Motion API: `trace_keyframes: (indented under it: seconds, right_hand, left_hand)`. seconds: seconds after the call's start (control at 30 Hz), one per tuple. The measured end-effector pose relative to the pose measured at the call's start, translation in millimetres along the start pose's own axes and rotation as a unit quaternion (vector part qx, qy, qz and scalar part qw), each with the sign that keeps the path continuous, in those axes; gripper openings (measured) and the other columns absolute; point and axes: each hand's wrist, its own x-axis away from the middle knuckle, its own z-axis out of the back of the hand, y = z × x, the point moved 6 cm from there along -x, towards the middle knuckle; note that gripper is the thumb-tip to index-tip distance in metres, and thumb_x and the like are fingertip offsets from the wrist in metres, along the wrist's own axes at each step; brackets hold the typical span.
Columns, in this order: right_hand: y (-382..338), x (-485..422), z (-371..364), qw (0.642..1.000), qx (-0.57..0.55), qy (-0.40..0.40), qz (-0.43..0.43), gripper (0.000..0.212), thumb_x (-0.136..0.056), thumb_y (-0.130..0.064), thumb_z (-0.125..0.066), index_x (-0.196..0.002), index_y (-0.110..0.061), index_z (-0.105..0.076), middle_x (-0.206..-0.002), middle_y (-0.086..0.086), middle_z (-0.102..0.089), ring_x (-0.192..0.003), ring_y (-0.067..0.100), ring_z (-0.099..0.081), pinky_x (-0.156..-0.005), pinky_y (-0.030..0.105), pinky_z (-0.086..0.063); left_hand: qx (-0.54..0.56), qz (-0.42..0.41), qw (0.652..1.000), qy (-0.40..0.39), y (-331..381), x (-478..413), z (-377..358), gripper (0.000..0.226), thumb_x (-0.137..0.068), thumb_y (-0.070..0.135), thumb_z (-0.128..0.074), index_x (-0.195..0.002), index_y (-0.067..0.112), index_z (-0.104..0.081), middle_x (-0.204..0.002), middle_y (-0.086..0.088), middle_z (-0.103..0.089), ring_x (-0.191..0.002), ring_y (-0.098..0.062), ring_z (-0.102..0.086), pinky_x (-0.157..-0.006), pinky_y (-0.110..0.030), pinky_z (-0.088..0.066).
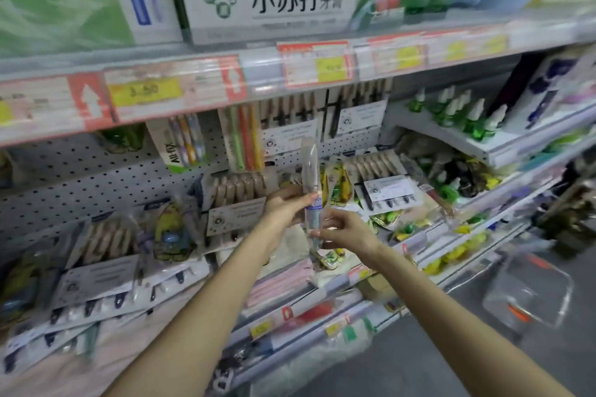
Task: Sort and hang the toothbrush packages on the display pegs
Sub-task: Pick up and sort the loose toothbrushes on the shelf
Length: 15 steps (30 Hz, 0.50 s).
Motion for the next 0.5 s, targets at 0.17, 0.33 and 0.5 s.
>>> trace_keyframes:
  seconds: [0.17,0.33,0.5]
  right_hand:
    - [8,5,43,0.999,0.009,0.039,-0.002,0.020,-0.081,-0.013,-0.077,-0.096,-0.010,-0.065,-0.087,0.007,-0.067,-0.079,0.016,-0.066,-0.073,0.034,-0.058]
    - [9,2,79,0.997,-0.007,0.071,0.001,0.025,-0.080,-0.012,-0.077,-0.101,-0.005,-0.064,-0.085,0.006,-0.070,-0.076,0.017,-0.069,-0.076,0.041,-0.058]
    - [8,-4,114,0.994,-0.018,0.108,0.009,0.022,-0.083,-0.011,-0.074,-0.101,-0.004,-0.063,-0.086,0.007,-0.071,-0.074,0.016,-0.069,-0.079,0.043,-0.057]
  left_hand:
    - [-0.004,0.012,1.000,-0.012,-1,-17,-42,0.022,-0.079,0.015,-0.075,-0.099,0.015,-0.066,-0.082,0.005,-0.072,-0.066,-0.003,-0.069,-0.057,-0.017,-0.053]
    - [-0.019,0.006,0.999,-0.046,5,-40,-80,0.032,-0.078,0.016,-0.077,-0.108,0.011,-0.065,-0.095,-0.004,-0.072,-0.080,-0.013,-0.068,-0.059,-0.018,-0.053]
    - [-0.077,0.000,0.994,-0.073,13,-67,-118,0.028,-0.080,0.031,-0.075,-0.104,0.017,-0.071,-0.094,-0.002,-0.074,-0.089,-0.019,-0.069,-0.067,-0.018,-0.053]
